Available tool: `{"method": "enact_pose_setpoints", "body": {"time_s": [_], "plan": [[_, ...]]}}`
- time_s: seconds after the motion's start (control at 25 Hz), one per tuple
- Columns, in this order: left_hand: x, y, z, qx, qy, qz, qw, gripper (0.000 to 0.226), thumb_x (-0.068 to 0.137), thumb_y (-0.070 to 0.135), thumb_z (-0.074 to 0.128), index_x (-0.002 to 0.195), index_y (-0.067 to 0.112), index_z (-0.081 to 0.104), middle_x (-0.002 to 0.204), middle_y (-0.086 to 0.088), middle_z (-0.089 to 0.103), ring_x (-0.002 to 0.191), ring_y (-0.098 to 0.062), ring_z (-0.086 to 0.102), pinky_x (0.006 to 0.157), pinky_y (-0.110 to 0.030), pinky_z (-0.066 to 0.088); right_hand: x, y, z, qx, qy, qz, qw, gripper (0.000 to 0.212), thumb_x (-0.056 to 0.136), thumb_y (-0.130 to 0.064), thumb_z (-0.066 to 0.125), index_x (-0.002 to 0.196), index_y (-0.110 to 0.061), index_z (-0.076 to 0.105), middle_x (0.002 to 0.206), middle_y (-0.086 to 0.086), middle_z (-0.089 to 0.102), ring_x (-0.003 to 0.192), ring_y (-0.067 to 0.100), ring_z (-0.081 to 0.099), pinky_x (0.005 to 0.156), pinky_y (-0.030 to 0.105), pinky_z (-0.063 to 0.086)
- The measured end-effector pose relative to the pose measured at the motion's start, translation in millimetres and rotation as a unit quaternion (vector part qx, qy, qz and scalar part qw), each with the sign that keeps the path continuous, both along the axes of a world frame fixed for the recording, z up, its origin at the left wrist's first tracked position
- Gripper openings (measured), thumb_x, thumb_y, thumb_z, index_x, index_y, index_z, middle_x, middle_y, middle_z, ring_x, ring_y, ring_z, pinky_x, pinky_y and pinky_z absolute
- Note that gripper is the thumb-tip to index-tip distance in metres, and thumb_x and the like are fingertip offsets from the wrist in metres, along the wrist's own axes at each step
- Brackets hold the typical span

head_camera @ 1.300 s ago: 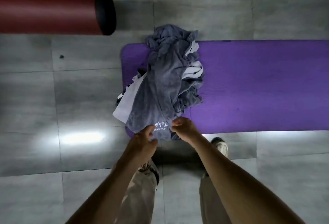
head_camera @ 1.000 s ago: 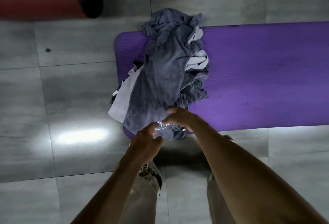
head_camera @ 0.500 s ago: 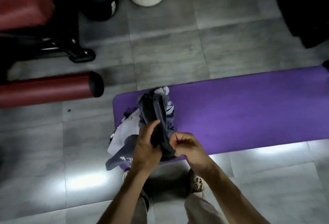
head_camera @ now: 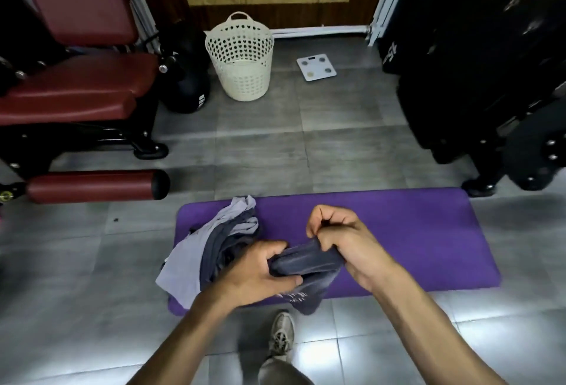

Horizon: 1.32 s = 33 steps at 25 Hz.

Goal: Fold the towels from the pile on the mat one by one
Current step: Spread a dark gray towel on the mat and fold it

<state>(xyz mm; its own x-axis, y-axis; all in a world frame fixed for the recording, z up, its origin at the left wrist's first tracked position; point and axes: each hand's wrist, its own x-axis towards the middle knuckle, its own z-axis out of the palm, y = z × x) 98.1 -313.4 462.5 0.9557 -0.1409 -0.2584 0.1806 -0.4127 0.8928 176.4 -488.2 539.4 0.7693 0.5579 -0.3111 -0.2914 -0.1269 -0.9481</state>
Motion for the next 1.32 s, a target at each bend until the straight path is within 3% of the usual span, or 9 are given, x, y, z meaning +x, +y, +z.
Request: {"method": "enact_pose_setpoints", "body": {"time_s": [0.28,0.48,0.6,0.84,1.0,1.08,1.2,1.28,1.32], "plan": [[-87,-87,6,0.134,0.066,-0.176,0.973,0.037,0.069,0.041,0.078,0.061,0.021,0.048,0.054,0.014,0.043,0.052,0.001,0.037,0.052,-0.027,0.03,-95,-167,77,-0.019,-0.078,-0.119,0.99,0.022,0.045,0.0,0.043,0.05,-0.02,0.047,0.06,0.002,0.043,0.057,0.01,0.034,0.05,0.021,0.027],[-166,-116,-21,0.21,0.052,-0.075,0.973,0.04,0.062,0.054,0.069,0.063,0.025,0.041,0.053,0.01,0.033,0.05,0.0,0.031,0.052,-0.03,0.027,-149,-277,113,-0.13,-0.151,-0.16,0.967,0.019,0.054,-0.001,0.047,0.056,-0.02,0.052,0.065,0.013,0.042,0.06,0.019,0.03,0.053,0.03,0.02],[-192,-141,-19,0.28,0.031,-0.058,0.958,0.036,0.064,0.052,0.068,0.064,0.024,0.045,0.055,0.01,0.05,0.056,-0.006,0.051,0.054,-0.03,0.038,-170,-339,131,-0.179,-0.176,-0.155,0.955,0.013,0.06,-0.002,0.053,0.063,-0.014,0.056,0.066,0.011,0.049,0.06,0.016,0.038,0.053,0.025,0.027],[-213,-196,2,0.41,0.004,-0.067,0.91,0.021,0.06,0.049,0.049,0.064,0.028,0.054,0.066,0.011,0.06,0.068,-0.01,0.061,0.067,-0.032,0.052,-195,-471,130,-0.216,-0.234,-0.173,0.932,0.038,0.078,0.017,0.06,0.066,-0.019,0.061,0.07,0.017,0.055,0.066,0.019,0.043,0.061,0.03,0.033],[-241,-282,59,0.169,0.005,0.044,0.985,0.043,0.068,0.044,0.073,0.054,0.021,0.041,0.045,0.008,0.038,0.042,-0.004,0.035,0.046,-0.025,0.033,-210,-566,109,-0.213,-0.248,-0.269,0.906,0.028,0.085,0.011,0.063,0.079,-0.017,0.064,0.069,0.005,0.054,0.062,0.011,0.044,0.054,0.014,0.035],[-251,-348,93,0.047,-0.009,0.133,0.99,0.044,0.074,0.023,0.078,0.057,0.019,0.038,0.048,0.006,0.031,0.043,-0.007,0.027,0.039,-0.019,0.024,-220,-616,91,-0.23,-0.228,-0.309,0.894,0.03,0.086,0.008,0.063,0.083,-0.022,0.064,0.075,-0.001,0.058,0.065,0.009,0.047,0.056,0.008,0.036],[-252,-439,144,-0.024,-0.05,0.142,0.988,0.038,0.066,0.033,0.07,0.055,0.023,0.035,0.056,0.003,0.028,0.052,-0.012,0.027,0.045,-0.023,0.023,-245,-676,45,-0.327,-0.19,-0.296,0.877,0.032,0.084,0.006,0.065,0.082,-0.026,0.064,0.082,0.0,0.065,0.076,0.021,0.059,0.06,0.007,0.04],[-253,-490,173,-0.036,-0.06,0.108,0.992,0.039,0.065,0.046,0.068,0.055,0.024,0.037,0.056,0.007,0.031,0.053,-0.01,0.03,0.048,-0.026,0.025,-271,-681,32,-0.392,-0.174,-0.197,0.882,0.035,0.079,-0.009,0.075,0.11,-0.024,0.065,0.112,0.005,0.067,0.095,0.02,0.061,0.077,0.015,0.042],[-252,-514,185,-0.047,-0.063,0.075,0.994,0.039,0.068,0.047,0.068,0.056,0.024,0.039,0.057,0.009,0.033,0.054,-0.008,0.032,0.049,-0.026,0.026,-285,-674,33,-0.366,-0.192,-0.126,0.902,0.063,0.074,-0.02,0.081,0.131,-0.025,0.054,0.135,0.002,0.056,0.113,0.015,0.055,0.092,0.017,0.04]]}}
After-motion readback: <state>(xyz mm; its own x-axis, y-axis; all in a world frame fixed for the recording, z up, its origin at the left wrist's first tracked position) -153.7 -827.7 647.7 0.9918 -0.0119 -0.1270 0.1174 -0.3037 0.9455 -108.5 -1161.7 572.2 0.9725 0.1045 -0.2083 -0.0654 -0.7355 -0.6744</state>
